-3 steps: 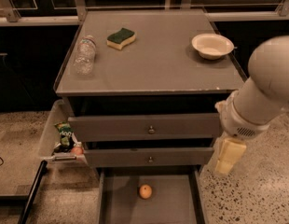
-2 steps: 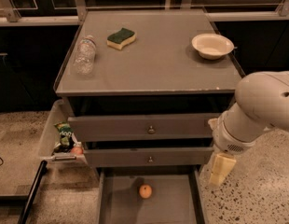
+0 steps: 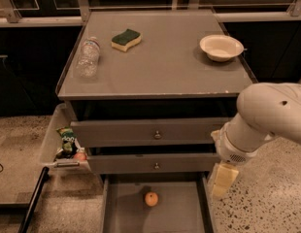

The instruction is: Pick orange from bottom drawer and place on counter

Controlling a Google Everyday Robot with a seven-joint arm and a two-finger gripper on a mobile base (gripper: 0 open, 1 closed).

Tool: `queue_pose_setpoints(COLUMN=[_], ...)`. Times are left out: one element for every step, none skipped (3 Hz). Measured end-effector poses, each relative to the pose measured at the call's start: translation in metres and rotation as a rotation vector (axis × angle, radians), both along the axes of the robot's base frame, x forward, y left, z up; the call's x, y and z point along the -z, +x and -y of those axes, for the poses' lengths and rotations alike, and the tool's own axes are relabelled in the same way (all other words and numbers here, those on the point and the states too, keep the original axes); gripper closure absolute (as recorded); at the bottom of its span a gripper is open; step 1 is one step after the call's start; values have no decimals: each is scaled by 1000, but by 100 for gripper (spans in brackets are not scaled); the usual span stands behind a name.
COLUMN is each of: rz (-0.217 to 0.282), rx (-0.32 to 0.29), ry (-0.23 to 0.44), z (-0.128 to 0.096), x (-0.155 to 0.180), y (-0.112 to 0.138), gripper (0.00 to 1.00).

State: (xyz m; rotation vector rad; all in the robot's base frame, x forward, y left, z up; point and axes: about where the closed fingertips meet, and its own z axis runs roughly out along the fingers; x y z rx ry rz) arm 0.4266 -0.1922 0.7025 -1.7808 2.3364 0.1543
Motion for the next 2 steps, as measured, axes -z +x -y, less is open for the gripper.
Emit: queue_pose_setpoints(rz=[-67, -66], rx=[9, -8], ry=[51, 120], z=[-17, -33], x=[67, 129], y=[0, 5], gripper=[0, 0])
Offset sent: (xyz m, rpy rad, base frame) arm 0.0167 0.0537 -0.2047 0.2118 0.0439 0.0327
